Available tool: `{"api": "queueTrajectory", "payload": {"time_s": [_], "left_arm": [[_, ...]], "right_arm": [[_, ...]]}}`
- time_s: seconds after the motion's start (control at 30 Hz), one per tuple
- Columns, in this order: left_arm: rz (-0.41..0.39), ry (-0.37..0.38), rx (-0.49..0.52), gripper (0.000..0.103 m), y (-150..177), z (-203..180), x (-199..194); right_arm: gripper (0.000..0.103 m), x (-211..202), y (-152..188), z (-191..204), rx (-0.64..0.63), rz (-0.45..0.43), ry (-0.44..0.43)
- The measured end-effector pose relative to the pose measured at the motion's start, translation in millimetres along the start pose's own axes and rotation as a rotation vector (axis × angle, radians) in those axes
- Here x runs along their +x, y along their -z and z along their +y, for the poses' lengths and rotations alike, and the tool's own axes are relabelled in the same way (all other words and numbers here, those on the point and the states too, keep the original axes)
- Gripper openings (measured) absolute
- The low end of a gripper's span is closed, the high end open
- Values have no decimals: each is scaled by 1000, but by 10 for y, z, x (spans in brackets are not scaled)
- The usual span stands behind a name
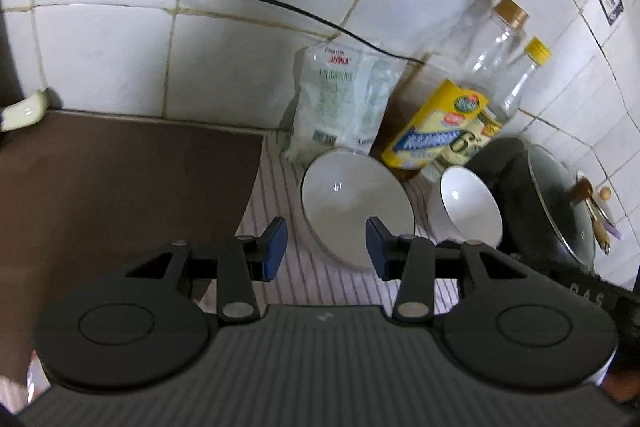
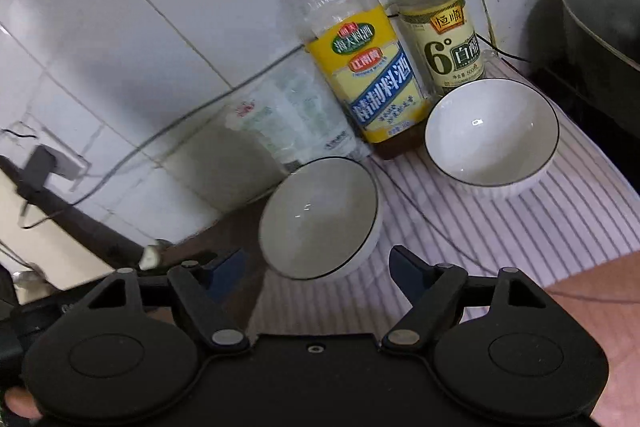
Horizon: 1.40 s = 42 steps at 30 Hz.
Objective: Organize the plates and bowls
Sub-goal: 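Carry the large white bowl to the second white bowl by the bottles, then lower the large bowl onto the second white bowl and grip both rims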
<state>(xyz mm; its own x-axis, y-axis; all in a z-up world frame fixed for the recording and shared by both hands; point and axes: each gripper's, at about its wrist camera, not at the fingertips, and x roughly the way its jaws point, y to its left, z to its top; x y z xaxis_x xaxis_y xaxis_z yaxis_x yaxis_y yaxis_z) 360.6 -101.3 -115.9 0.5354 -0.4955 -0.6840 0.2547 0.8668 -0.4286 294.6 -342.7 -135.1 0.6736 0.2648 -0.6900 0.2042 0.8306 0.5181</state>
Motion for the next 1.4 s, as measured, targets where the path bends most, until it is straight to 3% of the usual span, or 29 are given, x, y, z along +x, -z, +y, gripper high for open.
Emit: {"api": "queueTrajectory", "payload": {"time_s": [0.17, 0.27, 0.33, 0.4, 0.6, 0.73, 0.83, 0.97, 1.13, 1.4], "left_arm": [[27, -67, 51, 42, -66, -39, 361], [46, -112, 74, 41, -49, -49, 539], [62, -108, 80, 40, -46, -31, 631], [87, -104, 68, 39, -39, 4, 704], [186, 5, -68, 23, -43, 211, 810], [174, 12, -45, 18, -36, 171, 793], [167, 2, -18, 18, -15, 124, 777], [183, -15, -42, 17, -29, 125, 799], [172, -39, -58, 16, -17, 117, 801], [149, -33, -19, 15, 86, -20, 462]], "right_arm": [[79, 237, -110, -87, -4, 42, 57], [66, 357, -130, -127, -42, 36, 147], [63, 405, -111, -113, -85, 13, 211], [60, 447, -108, -157, -76, 20, 194], [29, 494, -127, -209, -65, -2, 157], [21, 527, -141, -87, -108, -14, 198], [9, 567, -146, -64, -93, -10, 192], [10, 606, -140, -56, -106, -20, 195], [16, 692, -185, -256, 24, 32, 112], [16, 306, -13, -122, 0, -1, 93]]}}
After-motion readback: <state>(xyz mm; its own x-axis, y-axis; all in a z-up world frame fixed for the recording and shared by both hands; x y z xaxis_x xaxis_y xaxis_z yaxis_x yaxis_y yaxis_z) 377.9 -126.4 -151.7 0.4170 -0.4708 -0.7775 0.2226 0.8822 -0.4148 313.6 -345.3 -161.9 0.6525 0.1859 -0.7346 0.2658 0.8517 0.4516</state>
